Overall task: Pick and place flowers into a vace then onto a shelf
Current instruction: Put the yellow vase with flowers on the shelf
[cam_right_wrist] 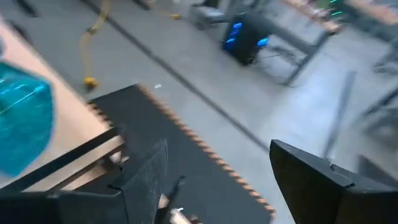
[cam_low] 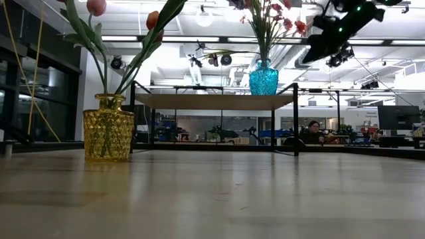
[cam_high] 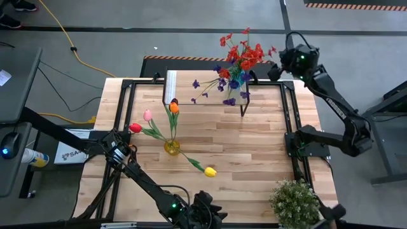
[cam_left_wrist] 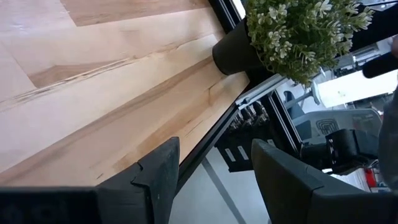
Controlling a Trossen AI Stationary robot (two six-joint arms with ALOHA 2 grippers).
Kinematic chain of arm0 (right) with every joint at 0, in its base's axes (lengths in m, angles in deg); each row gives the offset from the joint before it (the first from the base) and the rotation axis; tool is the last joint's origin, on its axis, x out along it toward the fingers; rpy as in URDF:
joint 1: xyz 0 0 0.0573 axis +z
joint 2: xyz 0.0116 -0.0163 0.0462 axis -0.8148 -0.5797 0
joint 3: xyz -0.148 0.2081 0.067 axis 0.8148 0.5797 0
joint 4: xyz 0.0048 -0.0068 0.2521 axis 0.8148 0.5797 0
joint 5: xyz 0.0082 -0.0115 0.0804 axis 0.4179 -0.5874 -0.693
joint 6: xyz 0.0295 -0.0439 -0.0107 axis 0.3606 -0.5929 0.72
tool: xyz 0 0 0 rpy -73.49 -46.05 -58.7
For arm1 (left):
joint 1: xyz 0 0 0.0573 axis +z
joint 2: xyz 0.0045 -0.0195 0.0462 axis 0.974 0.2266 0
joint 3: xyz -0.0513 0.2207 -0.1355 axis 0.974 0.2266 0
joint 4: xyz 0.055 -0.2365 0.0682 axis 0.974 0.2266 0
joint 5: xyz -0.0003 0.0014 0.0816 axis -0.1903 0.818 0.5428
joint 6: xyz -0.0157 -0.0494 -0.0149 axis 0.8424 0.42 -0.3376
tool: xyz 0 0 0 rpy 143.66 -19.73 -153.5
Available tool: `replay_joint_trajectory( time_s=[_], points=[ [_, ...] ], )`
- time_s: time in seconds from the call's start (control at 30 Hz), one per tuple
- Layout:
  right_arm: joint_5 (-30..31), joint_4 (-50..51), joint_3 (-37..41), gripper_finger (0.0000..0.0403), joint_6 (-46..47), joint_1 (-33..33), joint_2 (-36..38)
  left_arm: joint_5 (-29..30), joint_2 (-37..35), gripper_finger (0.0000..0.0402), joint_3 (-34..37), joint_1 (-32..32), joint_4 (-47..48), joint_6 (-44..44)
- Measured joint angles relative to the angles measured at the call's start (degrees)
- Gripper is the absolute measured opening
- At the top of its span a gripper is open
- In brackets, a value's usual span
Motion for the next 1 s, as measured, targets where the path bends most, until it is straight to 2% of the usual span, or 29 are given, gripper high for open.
replay_joint_trajectory(
  time_s=[0.4,0.7,0.87,1.0],
  points=[
    [12.7,-4.5,0.0,0.0273,-0.8,5.9,8.3,-1.1,0.0,0.0232,0.0,0.0,-0.4,0.2],
    [20.8,-8.4,0.0,0.0273,-2.1,12.7,12.7,-2.5,0.0,0.0232,0.0,0.0,-0.4,1.3],
    [21.5,-11.8,0.0,0.0273,-1.5,17.6,16.5,-3.4,0.0,0.0232,0.0,-0.1,-0.4,2.0],
    [18.7,-15.5,0.0,0.0273,2.8,22.6,20.2,-4.4,0.0,0.0232,0.0,-0.6,-0.4,4.1]
  ],
)
